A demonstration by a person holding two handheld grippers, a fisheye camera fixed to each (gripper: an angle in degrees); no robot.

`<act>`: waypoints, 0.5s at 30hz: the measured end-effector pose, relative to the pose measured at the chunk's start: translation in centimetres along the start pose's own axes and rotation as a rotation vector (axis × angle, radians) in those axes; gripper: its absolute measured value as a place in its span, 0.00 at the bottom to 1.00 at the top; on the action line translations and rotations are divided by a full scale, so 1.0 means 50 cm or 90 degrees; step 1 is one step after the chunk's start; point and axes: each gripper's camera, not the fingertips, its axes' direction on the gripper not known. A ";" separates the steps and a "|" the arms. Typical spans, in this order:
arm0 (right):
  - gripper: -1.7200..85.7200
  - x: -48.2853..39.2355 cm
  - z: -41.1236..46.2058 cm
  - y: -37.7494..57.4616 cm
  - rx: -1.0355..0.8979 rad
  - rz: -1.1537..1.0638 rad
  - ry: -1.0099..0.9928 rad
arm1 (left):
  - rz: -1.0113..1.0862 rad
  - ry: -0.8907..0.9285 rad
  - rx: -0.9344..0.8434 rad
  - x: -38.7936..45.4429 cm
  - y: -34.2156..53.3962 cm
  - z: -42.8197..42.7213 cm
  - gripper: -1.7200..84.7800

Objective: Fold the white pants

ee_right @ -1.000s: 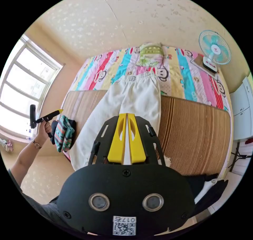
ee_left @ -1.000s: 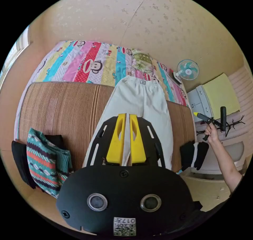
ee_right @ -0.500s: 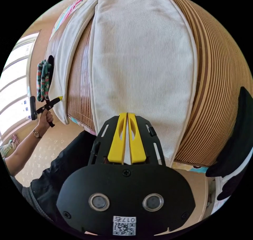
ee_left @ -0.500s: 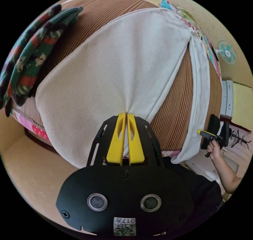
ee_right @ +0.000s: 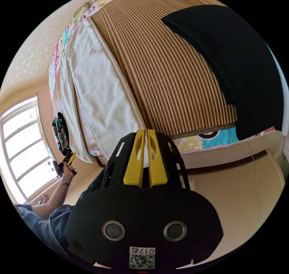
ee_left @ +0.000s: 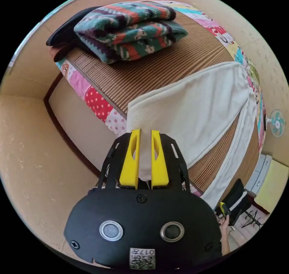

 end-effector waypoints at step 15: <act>0.03 -0.024 -0.182 -0.054 -0.033 0.011 -0.053 | 0.034 0.423 -0.145 -0.140 -0.090 0.012 0.01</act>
